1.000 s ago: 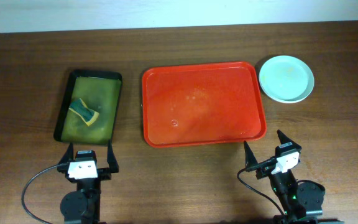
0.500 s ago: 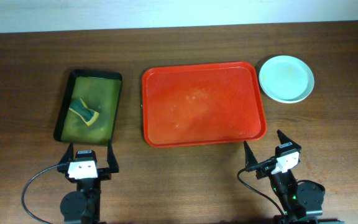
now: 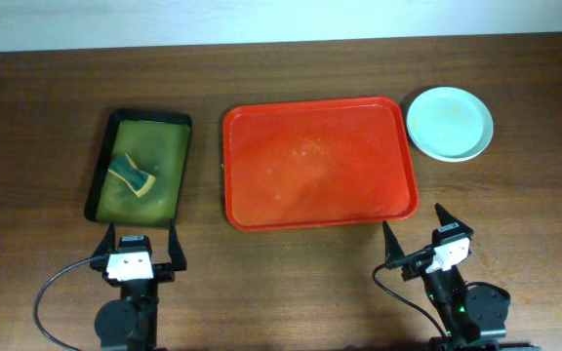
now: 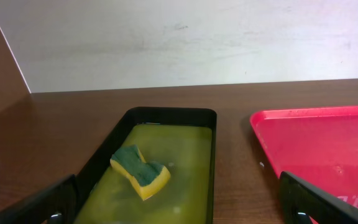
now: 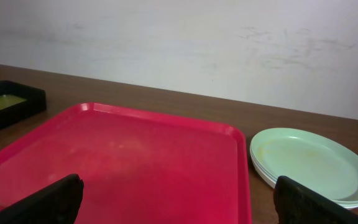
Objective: Clean dirty plates on tray and stack at the side
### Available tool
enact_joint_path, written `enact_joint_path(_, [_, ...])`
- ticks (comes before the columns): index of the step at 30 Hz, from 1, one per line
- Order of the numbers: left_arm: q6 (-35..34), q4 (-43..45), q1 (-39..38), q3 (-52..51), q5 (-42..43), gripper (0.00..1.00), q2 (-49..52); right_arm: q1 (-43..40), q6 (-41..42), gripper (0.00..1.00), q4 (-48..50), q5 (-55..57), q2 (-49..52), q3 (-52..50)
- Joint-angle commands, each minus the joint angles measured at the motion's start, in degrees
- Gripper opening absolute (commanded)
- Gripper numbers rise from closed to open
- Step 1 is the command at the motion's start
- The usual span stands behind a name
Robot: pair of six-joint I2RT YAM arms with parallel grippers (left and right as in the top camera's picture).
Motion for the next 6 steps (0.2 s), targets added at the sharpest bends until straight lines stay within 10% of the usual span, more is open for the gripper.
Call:
enact_joint_path(1, [0.8, 0.1, -0.2, -0.3, 0.0, 0.99, -0.3, -0.5, 0.3, 0.98, -0.1, 0.1, -0.4, -0.5])
enact_joint_path(6, [0.8, 0.1, -0.2, -0.3, 0.0, 0.99, -0.3, -0.5, 0.3, 0.98, -0.1, 0.1, -0.4, -0.5])
